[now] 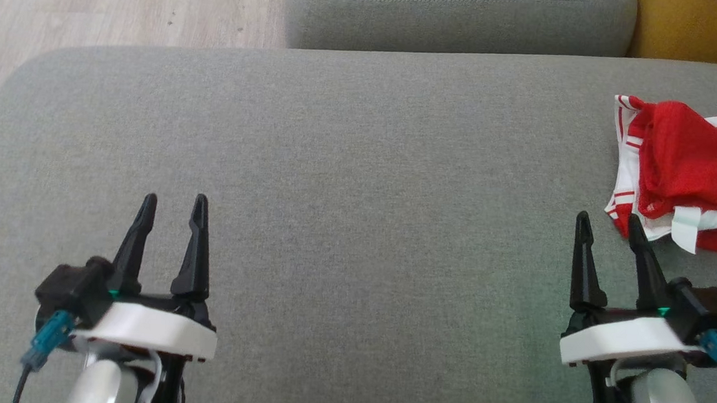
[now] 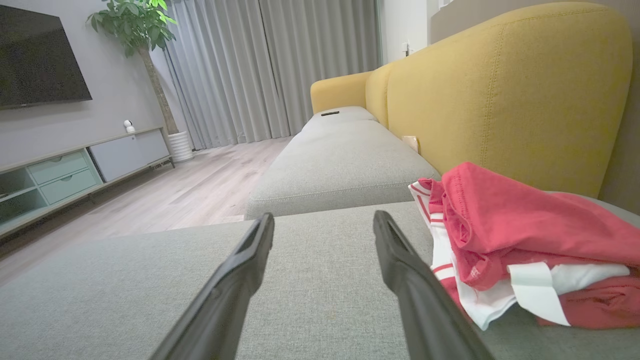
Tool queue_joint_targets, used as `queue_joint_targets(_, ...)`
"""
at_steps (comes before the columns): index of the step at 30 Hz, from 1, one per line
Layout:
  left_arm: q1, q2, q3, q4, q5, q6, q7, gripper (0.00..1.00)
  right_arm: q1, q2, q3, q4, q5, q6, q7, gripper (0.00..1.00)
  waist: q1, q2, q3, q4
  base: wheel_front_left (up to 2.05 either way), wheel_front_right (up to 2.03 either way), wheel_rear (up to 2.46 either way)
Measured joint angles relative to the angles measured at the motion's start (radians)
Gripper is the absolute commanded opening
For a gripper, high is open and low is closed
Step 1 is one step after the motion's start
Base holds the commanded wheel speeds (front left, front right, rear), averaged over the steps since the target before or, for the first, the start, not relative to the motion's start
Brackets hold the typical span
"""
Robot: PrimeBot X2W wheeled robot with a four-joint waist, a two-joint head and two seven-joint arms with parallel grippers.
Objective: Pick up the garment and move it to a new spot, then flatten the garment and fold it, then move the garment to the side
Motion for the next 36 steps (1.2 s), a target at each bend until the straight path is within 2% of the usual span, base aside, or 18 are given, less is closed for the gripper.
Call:
queue_joint_targets(4, 0.003, 0.000, 0.007, -0.001, 0.000, -0.001, 0.000, 1.00, 0.000, 0.000, 0.002, 0.000, 0.007, 0.000, 0.000, 1.00, 0.0000, 0.0000, 0.002, -0.001, 0.00, 0.00, 0.00)
queue_joint_targets(5, 0.003, 0.000, 0.013, -0.002, 0.000, 0.000, 0.000, 0.00, 0.000, 0.000, 0.004, 0.000, 0.007, 0.000, 0.000, 0.00, 0.0000, 0.0000, 0.003, -0.001, 0.00, 0.00, 0.00)
queue_joint_targets(11, 0.055, -0.002, 0.008, 0.085, -0.007, 0.001, 0.006, 0.00, 0.063, 0.004, 0.007, 0.083, 0.013, 0.000, 0.007, 0.00, 0.0000, 0.0000, 0.003, -0.001, 0.00, 0.00, 0.00)
queue_joint_targets(36, 0.052, 0.000, 0.030, 0.104, -0.291, -0.019, 0.070, 0.00, 0.067, 0.004, -0.022, 0.062, 0.308, 0.000, 0.077, 0.00, 0.0000, 0.0000, -0.004, -0.003, 0.00, 0.00, 0.00)
